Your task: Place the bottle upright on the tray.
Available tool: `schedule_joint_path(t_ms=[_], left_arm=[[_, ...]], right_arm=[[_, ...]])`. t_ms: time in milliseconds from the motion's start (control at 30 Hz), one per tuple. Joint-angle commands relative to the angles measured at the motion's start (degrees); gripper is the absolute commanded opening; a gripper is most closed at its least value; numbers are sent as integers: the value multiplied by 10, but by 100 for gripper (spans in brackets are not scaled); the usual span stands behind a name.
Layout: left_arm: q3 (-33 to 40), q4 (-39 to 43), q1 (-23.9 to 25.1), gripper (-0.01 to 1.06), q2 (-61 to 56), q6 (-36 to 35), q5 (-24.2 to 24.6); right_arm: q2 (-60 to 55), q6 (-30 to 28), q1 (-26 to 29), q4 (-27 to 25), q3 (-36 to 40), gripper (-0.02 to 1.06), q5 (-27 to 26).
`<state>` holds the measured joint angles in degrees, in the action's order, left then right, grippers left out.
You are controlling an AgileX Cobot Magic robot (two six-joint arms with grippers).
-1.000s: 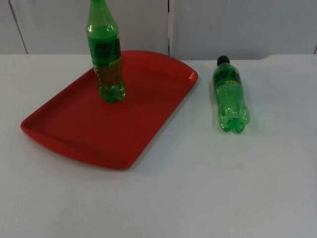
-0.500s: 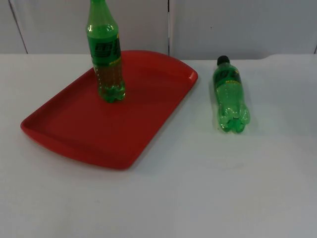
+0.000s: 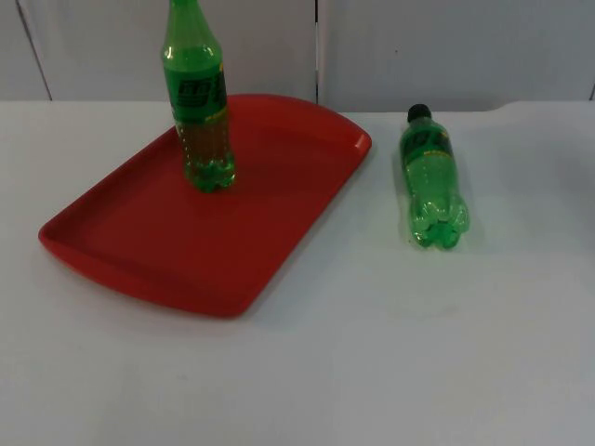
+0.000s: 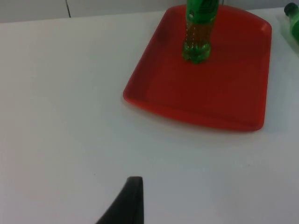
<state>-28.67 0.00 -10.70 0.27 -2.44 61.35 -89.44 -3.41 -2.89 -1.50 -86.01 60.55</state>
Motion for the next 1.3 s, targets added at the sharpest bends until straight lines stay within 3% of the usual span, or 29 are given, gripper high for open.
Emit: schedule_joint_path(t_ms=[0,467,967,1267], left_arm=[[2,-3,-1,105,-3,-3,1],[2,-3,-1,105,-3,-3,1],[2,-3,-1,105,-3,-3,1],[2,-3,-1,105,-3,-3,1]], right_arm=[[-33,-3,4,-2,-30,105,9],[-204,16,-4,-33,-202,105,47],[-416,136,-124,-12,-402,105,57],[-523,171,-143,-32,-506,105,85]])
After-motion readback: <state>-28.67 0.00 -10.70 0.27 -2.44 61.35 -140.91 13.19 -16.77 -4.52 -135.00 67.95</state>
